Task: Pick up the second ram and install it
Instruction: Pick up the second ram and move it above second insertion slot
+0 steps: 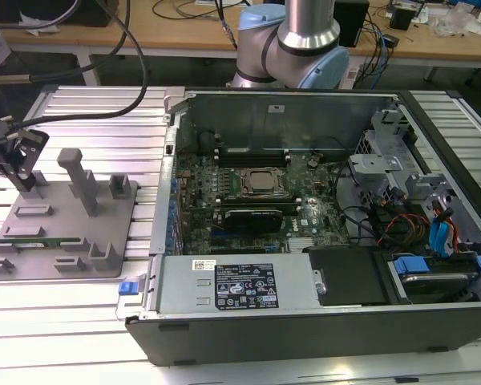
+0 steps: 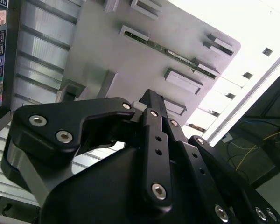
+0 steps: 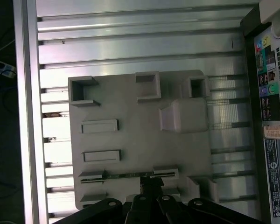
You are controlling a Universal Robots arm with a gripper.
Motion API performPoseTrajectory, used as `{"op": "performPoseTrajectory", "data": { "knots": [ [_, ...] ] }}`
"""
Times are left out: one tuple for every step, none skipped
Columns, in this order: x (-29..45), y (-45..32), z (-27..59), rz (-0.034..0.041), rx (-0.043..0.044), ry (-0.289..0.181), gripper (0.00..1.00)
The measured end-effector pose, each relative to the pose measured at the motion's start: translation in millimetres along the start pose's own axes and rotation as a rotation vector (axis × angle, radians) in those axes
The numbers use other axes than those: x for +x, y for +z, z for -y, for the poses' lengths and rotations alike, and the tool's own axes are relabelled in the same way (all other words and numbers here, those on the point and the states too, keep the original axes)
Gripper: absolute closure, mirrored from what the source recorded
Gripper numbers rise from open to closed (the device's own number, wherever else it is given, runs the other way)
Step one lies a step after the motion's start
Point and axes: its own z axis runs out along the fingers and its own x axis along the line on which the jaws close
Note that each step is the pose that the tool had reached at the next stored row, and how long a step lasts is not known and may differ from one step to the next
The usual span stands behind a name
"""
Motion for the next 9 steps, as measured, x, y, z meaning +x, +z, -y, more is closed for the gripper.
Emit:
{"op": "performPoseTrajectory", "data": {
  "knots": [
    [0.0, 0.0, 0.0, 0.0000, 0.0000, 0.000, 0.92],
    [0.0, 0.0, 0.0, 0.0000, 0.0000, 0.000, 0.92],
    [0.0, 0.0, 0.0, -0.0001, 0.0001, 0.000, 0.92],
    [0.0, 0.1, 0.0, 0.0000, 0.0000, 0.000, 0.92],
    [0.0, 0.1, 0.0, -0.0001, 0.0000, 0.000, 0.92],
    [0.0, 0.2, 0.0, 0.0000, 0.0000, 0.000, 0.92],
    [0.0, 0.2, 0.0, 0.0000, 0.0001, 0.000, 0.92],
    [0.0, 0.2, 0.0, -0.0002, 0.0000, -0.003, 0.92],
    [0.0, 0.3, 0.0, -0.0007, -0.0004, -0.018, 0.92]
  ]
}}
